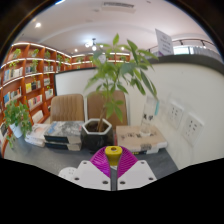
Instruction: Unplug charger
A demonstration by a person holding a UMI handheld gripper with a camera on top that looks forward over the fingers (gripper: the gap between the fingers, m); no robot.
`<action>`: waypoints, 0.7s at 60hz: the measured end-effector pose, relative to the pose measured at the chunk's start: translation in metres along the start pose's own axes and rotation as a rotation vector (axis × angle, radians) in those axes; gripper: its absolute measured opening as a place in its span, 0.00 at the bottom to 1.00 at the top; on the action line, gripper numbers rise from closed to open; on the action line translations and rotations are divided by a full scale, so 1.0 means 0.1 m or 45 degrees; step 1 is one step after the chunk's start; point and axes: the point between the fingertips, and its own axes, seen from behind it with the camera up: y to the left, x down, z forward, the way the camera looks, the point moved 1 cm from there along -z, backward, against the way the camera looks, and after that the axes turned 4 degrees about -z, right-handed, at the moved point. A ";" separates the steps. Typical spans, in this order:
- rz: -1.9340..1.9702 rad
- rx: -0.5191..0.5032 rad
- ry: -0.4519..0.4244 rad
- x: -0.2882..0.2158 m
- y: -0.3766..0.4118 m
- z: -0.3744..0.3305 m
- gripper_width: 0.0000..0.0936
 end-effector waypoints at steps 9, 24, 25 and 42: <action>0.047 -0.003 0.248 1.05 -0.20 0.15 0.06; 0.069 -0.016 0.362 1.63 -0.16 0.17 0.21; 0.064 -0.011 0.383 1.61 -0.19 0.14 0.22; -0.010 0.105 0.163 0.75 -0.28 -0.43 0.89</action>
